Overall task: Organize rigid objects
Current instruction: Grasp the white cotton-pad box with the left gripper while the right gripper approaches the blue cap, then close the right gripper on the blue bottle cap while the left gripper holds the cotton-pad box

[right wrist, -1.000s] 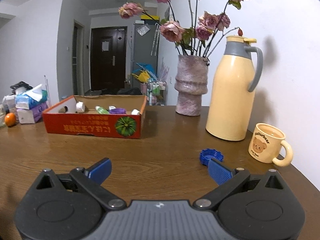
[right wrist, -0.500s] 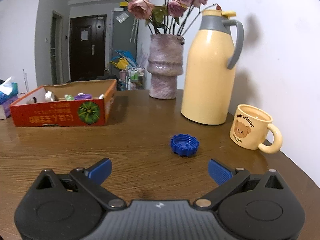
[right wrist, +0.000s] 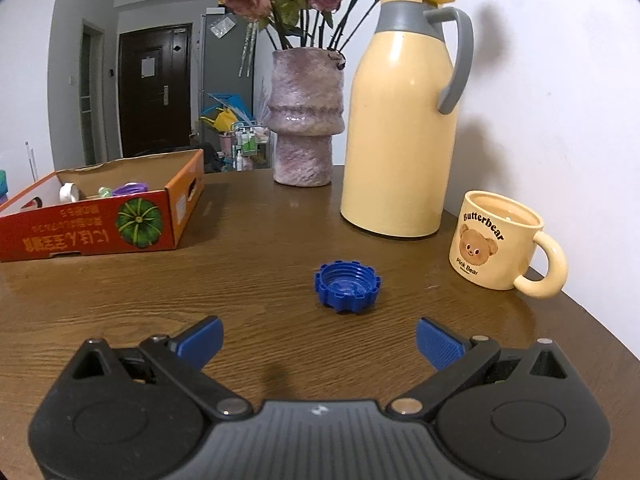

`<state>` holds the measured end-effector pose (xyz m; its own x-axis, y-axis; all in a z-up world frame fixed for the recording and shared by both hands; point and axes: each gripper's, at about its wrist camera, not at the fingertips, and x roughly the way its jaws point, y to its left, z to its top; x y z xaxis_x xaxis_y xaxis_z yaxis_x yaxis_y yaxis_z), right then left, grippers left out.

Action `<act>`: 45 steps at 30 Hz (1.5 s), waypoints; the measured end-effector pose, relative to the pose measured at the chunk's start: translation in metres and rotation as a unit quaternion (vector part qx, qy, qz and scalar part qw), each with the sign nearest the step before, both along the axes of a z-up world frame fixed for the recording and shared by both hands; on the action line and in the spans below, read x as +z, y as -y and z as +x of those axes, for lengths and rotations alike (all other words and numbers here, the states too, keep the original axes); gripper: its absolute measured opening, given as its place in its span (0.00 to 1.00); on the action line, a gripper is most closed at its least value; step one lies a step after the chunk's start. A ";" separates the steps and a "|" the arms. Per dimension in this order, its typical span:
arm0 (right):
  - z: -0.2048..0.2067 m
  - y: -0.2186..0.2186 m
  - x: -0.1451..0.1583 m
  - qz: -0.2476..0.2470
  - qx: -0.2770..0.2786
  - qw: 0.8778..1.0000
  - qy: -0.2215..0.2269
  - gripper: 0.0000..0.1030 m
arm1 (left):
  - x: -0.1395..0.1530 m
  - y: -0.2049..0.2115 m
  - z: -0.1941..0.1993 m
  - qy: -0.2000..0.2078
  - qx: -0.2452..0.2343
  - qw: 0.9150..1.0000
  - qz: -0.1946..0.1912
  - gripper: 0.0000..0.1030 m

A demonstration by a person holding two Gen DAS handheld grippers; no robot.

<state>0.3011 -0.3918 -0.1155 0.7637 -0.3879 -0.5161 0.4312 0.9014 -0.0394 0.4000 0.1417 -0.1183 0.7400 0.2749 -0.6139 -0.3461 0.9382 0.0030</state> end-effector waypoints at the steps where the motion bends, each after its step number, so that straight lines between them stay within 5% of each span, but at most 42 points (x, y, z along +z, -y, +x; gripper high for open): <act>1: 0.002 0.002 -0.001 0.001 -0.001 1.000 0.000 1.00 | 0.000 0.001 0.001 0.002 0.000 1.000 0.004 1.00; 7: 0.012 0.008 -0.005 0.007 -0.010 1.000 0.001 1.00 | -0.007 0.006 0.015 -0.011 0.000 1.000 0.012 0.91; 9: 0.013 0.011 -0.007 0.007 -0.016 1.000 0.000 1.00 | -0.010 0.006 0.019 -0.019 -0.003 1.000 0.007 0.72; 11: 0.013 0.014 -0.009 0.010 -0.024 1.000 0.001 1.00 | -0.013 0.005 0.022 -0.022 -0.011 1.000 0.002 0.65; 15: 0.012 0.021 -0.011 0.023 -0.038 0.999 0.005 1.00 | -0.013 0.001 0.019 -0.011 -0.017 1.000 -0.020 0.65; 20: 0.019 0.029 -0.013 0.029 -0.045 0.999 0.008 0.99 | -0.005 0.010 0.011 0.008 -0.020 1.000 0.002 0.65; 34: 0.060 0.051 -0.021 0.045 -0.066 0.997 -0.011 0.95 | 0.012 0.047 -0.006 0.049 -0.051 0.997 -0.009 0.65; 45: 0.085 0.061 -0.028 0.055 -0.071 0.995 -0.044 0.80 | 0.014 0.057 -0.011 0.052 -0.058 0.997 -0.019 0.65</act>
<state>0.3865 -0.4533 -0.1434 0.6559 -0.4253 -0.6236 0.5530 0.8331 0.0134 0.3894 0.0847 -0.1045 0.8261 0.1613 -0.5399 -0.2315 0.9707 -0.0642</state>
